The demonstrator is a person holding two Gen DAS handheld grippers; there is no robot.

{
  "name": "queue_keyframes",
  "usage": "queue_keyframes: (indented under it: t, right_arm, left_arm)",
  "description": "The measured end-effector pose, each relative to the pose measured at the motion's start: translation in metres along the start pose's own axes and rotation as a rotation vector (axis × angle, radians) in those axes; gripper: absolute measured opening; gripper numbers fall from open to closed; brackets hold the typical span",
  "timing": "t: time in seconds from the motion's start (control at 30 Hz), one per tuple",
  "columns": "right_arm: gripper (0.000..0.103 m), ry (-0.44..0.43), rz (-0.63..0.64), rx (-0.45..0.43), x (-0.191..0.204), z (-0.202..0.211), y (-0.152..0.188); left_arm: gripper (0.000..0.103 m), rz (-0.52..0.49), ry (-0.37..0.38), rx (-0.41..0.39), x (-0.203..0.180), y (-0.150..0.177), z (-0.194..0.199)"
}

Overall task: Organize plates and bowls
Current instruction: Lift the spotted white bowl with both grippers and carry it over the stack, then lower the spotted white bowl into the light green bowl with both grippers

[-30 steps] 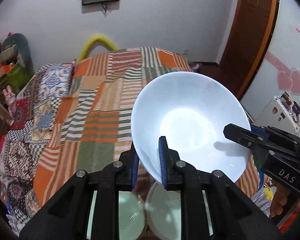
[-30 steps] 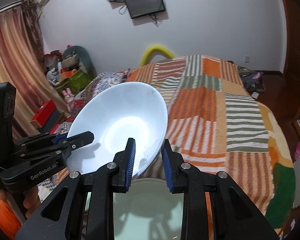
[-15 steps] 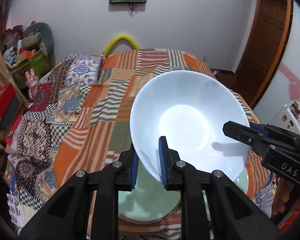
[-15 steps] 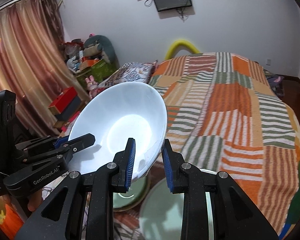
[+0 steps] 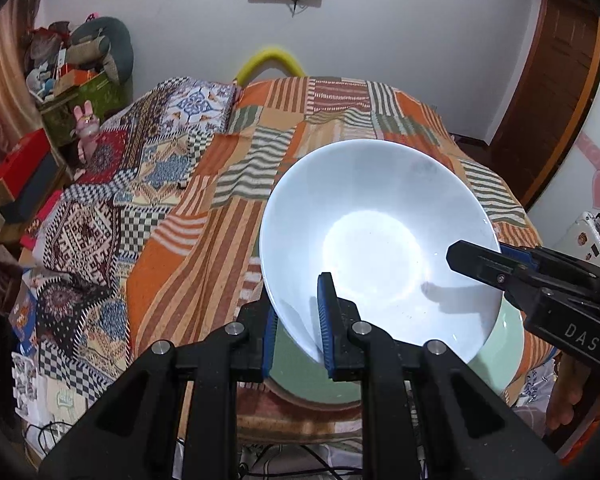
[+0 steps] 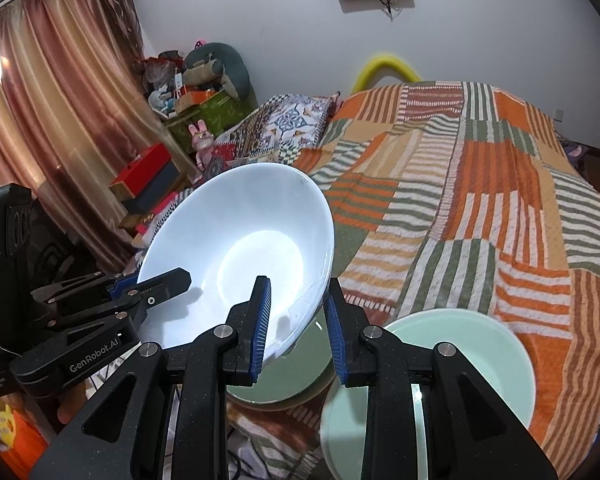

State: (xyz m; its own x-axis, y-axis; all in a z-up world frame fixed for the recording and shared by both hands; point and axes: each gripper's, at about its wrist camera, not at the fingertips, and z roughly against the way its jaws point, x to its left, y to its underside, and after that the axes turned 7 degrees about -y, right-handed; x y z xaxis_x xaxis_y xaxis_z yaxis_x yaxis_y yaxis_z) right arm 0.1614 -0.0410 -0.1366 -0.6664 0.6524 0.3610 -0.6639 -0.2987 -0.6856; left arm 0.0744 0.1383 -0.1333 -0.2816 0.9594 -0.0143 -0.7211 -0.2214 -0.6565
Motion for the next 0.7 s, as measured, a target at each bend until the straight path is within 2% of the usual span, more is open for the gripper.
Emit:
queue_keyframes:
  t: [0.7]
  right_arm:
    - [0.026, 0.017, -0.037, 0.113, -0.002, -0.031, 0.029]
  left_arm:
    - [0.018, 0.027, 0.004, 0.125, 0.008, 0.037, -0.046]
